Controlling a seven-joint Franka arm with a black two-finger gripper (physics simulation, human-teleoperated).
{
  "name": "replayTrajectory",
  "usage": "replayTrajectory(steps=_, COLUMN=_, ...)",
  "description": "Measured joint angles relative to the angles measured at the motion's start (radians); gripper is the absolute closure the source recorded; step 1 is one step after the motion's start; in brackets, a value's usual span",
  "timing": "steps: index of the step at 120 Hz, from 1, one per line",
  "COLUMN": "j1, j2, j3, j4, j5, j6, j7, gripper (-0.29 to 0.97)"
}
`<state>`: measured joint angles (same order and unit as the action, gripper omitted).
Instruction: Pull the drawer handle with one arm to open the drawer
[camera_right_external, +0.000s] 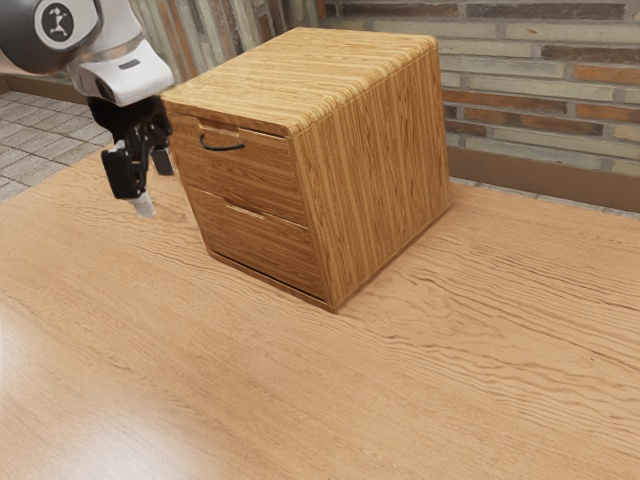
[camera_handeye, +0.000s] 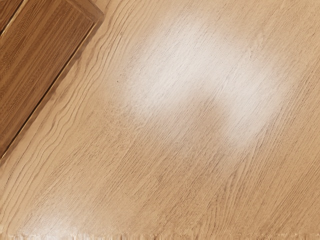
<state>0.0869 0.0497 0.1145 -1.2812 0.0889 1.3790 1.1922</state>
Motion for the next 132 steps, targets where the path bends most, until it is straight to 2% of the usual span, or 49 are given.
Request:
replayTrajectory(steps=10, j1=0.125, j2=-0.003, j3=-0.072, j4=0.002, j5=0.004, j6=0.018, j7=0.091, gripper=0.0)
replayTrajectory(steps=18, j1=0.163, j2=0.001, j3=-0.098, j4=0.002, j5=0.002, j6=0.056, j7=0.171, gripper=0.0)
replayTrajectory(steps=39, j1=0.1, j2=0.031, j3=-0.108, j4=0.014, j5=-0.003, j6=0.178, j7=0.375, gripper=0.0)
replayTrajectory(steps=55, j1=0.082, j2=0.043, j3=-0.081, j4=0.008, j5=-0.024, j6=0.298, j7=0.506, gripper=0.09)
replayTrajectory(steps=62, j1=0.128, j2=0.065, j3=-0.081, j4=0.014, j5=-0.059, j6=0.337, j7=0.563, gripper=0.14)
replayTrajectory(steps=74, j1=0.259, j2=0.077, j3=-0.089, j4=0.016, j5=-0.127, j6=0.382, j7=0.662, gripper=0.2)
replayTrajectory(steps=81, j1=0.293, j2=0.078, j3=-0.095, j4=0.014, j5=-0.146, j6=0.4, j7=0.713, gripper=0.23)
replayTrajectory(steps=102, j1=0.272, j2=0.086, j3=-0.098, j4=0.007, j5=-0.172, j6=0.451, j7=0.832, gripper=0.34)
replayTrajectory(steps=132, j1=0.248, j2=0.144, j3=-0.099, j4=0.017, j5=-0.201, j6=0.504, j7=0.933, gripper=0.39)
